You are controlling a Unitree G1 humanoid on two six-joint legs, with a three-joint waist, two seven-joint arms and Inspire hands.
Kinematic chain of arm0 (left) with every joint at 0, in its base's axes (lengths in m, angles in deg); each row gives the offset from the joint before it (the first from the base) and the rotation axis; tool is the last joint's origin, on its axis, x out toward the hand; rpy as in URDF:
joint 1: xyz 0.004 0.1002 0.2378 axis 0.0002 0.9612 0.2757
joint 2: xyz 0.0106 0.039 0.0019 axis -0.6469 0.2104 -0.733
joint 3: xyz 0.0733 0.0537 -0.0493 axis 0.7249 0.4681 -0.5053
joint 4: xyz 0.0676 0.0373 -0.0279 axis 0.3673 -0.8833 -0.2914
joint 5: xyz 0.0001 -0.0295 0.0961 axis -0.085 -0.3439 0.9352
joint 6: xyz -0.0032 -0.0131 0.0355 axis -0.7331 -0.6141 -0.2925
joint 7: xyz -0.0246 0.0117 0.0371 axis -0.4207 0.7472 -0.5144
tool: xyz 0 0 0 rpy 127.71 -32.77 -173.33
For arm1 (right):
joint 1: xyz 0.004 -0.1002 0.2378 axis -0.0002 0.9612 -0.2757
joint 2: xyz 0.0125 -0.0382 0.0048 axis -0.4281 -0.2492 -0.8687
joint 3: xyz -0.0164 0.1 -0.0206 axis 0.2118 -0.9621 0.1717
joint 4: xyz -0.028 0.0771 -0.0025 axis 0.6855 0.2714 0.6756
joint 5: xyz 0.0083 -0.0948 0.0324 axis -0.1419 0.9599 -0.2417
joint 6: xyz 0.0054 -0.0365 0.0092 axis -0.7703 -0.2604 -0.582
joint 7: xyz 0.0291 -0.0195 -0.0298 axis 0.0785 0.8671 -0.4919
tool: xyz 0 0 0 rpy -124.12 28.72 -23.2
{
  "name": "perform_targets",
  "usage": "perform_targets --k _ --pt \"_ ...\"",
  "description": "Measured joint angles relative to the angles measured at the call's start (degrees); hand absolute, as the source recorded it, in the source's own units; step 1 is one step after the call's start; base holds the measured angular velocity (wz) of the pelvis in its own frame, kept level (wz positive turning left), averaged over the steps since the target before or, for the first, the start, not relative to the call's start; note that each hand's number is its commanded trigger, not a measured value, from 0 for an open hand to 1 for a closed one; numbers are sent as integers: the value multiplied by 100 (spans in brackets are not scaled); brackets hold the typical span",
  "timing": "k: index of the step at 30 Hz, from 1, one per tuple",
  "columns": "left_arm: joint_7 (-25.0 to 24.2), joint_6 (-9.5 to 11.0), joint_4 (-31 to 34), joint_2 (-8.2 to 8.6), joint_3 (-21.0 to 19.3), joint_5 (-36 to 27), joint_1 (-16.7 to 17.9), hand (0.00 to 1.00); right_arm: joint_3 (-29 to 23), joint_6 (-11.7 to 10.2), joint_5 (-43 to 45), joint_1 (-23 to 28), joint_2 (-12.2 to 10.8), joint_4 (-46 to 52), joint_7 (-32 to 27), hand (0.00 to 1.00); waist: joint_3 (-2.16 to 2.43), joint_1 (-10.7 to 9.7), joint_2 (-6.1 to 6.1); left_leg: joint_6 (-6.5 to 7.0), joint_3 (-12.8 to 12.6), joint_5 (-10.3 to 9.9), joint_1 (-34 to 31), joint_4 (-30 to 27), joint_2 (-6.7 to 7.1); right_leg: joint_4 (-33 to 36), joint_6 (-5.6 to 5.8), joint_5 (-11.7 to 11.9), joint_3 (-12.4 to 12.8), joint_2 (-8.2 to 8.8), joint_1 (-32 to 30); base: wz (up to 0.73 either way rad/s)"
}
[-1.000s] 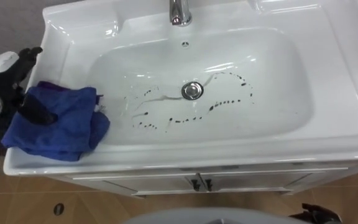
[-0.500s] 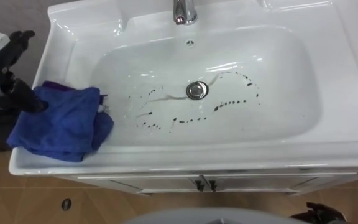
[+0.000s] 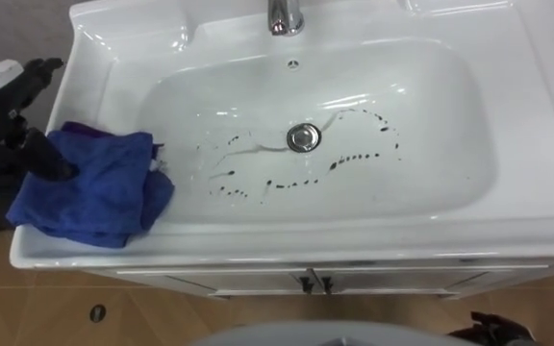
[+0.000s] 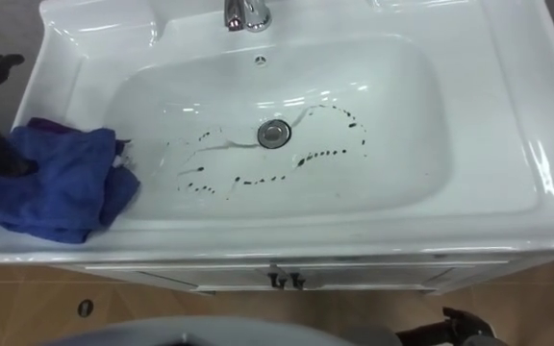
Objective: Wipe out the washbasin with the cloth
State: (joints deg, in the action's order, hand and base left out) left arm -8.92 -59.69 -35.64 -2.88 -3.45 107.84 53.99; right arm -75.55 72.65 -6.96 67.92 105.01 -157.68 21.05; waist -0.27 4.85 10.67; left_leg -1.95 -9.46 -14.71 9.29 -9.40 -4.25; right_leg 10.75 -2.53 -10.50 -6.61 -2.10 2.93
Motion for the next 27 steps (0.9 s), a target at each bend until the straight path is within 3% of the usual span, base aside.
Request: perform_targets --k 7,13,27 --pt "-255 -142 -1 1 11 -2 183 0 168 10 46 -70 4 0 86 0 -32 -10 -107 0 6 0 -13 -1 1 0 0 0 -32 8 6 1" --pt "-438 -330 -1 46 107 -81 456 0 234 132 49 -56 37 -61 146 0 -29 -44 -127 0 25 0 -13 -1 2 1 0 0 -52 13 11 1" --pt "-459 -324 6 44 445 -118 502 0 522 211 71 -35 102 -154 231 0 -20 -196 -113 0 20 0 26 -12 8 2 0 -1 -4 11 7 -1"
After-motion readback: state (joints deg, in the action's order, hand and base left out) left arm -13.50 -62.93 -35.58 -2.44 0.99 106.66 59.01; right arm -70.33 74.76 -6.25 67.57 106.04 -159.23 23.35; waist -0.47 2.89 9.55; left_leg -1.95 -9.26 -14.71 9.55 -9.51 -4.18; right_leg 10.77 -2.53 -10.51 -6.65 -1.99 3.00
